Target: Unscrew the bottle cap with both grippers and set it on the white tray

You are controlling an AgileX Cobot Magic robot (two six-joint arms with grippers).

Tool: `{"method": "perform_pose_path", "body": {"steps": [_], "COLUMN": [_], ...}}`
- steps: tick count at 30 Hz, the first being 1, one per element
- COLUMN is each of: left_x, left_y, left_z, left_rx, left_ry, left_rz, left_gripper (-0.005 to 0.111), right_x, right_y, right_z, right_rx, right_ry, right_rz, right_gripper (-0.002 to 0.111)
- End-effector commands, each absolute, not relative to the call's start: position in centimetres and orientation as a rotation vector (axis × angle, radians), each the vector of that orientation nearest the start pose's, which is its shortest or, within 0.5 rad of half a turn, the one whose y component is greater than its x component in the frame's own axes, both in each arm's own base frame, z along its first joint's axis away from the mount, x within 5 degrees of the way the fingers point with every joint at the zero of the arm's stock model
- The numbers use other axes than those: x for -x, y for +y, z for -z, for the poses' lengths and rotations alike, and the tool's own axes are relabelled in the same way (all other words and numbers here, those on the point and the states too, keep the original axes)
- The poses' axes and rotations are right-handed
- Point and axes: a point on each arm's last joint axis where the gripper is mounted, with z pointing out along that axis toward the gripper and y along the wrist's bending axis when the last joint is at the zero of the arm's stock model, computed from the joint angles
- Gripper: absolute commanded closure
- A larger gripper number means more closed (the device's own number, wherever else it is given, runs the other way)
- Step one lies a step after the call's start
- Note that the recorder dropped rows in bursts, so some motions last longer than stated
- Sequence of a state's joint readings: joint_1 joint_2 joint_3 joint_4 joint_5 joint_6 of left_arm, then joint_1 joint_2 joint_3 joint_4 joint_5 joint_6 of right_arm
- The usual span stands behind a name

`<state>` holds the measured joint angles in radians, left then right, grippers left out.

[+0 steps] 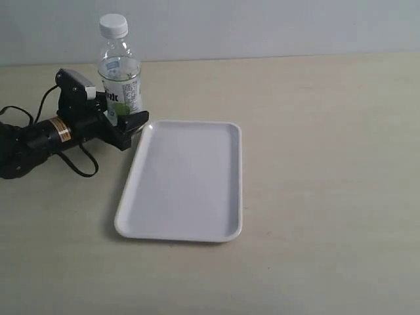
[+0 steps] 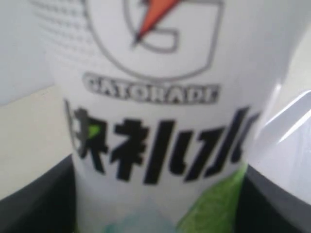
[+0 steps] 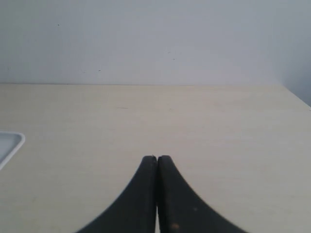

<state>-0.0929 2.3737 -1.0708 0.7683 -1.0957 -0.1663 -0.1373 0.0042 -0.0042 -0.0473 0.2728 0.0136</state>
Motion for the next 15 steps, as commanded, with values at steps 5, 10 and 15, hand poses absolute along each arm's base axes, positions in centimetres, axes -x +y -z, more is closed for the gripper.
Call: {"method": "perform_pose_path", "body": {"steps": [5,10,15], "left_x": [-39.5,-38.9,-38.4], "left_y": [-9.3,-9.8,-9.8], "left_z": [-6.8,-7.0,-6.7], "left_rx": [-0.809,-0.915,-0.923], "left_ry": [1.597,1.569,1.584], "left_rz": [0.409,0.435,0.446], "left_gripper": [0.107,0.107,0.107], "right_x": [-5.5,-5.6,-5.5], "right_y": [-0.9,-0.7,-0.8], "right_z": [-19.3,-20.9,-21.7], "right_rx": [-0.031,-0.153,-0.242], "right_ry": [1.714,1.526,1.42], "right_rz": [0.197,0.047,-0.048], "right_gripper": [0.108,0.108,0.108]}}
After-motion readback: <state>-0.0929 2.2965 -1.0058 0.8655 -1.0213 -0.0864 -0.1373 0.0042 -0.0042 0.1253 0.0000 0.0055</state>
